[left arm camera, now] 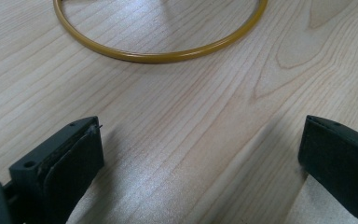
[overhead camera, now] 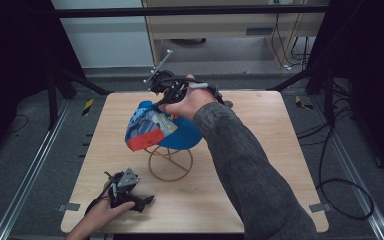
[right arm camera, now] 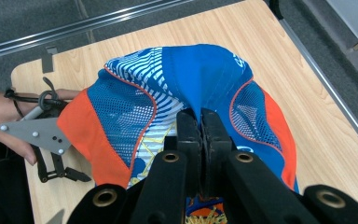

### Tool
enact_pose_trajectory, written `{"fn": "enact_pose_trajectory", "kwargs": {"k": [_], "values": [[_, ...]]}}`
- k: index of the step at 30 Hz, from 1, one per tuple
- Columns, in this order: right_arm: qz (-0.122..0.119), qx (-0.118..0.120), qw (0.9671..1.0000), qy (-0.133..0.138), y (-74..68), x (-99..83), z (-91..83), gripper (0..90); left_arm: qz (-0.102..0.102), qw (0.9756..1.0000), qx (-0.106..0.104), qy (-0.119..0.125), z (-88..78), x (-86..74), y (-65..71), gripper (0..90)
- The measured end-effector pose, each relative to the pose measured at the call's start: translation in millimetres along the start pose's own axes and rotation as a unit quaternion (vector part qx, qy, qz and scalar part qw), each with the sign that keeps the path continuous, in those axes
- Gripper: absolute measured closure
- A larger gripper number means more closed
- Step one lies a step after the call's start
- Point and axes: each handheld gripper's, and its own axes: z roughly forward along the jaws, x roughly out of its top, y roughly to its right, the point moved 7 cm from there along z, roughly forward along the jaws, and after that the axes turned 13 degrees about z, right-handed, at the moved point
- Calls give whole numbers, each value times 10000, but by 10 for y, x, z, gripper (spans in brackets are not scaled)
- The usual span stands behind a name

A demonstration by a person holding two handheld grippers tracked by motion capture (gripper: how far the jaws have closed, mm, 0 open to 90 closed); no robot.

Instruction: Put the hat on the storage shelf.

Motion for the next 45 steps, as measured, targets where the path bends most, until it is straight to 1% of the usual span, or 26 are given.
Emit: {"fn": "enact_pose_trajectory", "kwargs": {"k": [2,13,20,24,26,28,29,30,32,33,36,37,43,45], "values": [[11,-9,10000,-14,15,-4,22,882,0,10000,0,1,0,0,0,0],[31,-20,10000,-46,1,19,44,853,-2,10000,2,1,0,0,0,0],[49,-40,10000,-16,23,14,18,835,-1,10000,2,1,0,0,0,0],[88,-52,9999,-22,36,0,15,796,0,10000,2,0,0,0,0,0],[99,-51,9999,-13,35,2,15,793,-3,10000,0,1,0,0,1,0],[108,-12,9999,-1,8,-2,24,755,-2,10000,1,1,0,0,0,0],[108,-12,9999,-1,8,-2,24,755,-2,10000,1,1,0,0,0,0],[127,-18,9999,25,-11,-2,18,719,-3,10000,1,1,0,0,0,0],[118,-10,9999,26,-15,-3,15,708,-2,10000,1,0,0,0,0,0],[109,14,9999,21,-26,-13,3,668,-3,10000,1,1,0,0,0,0],[140,8,9999,55,-24,-21,-16,643,-2,10000,1,0,0,0,0,0],[170,-2,9998,70,-18,-34,-34,615,-4,10000,2,1,0,0,0,0],[268,-12,9994,200,1,-67,-98,534,-5,10000,2,3,0,0,1,0],[284,-13,9993,245,2,-76,-129,494,-4,10000,2,2,0,0,0,0]]}}
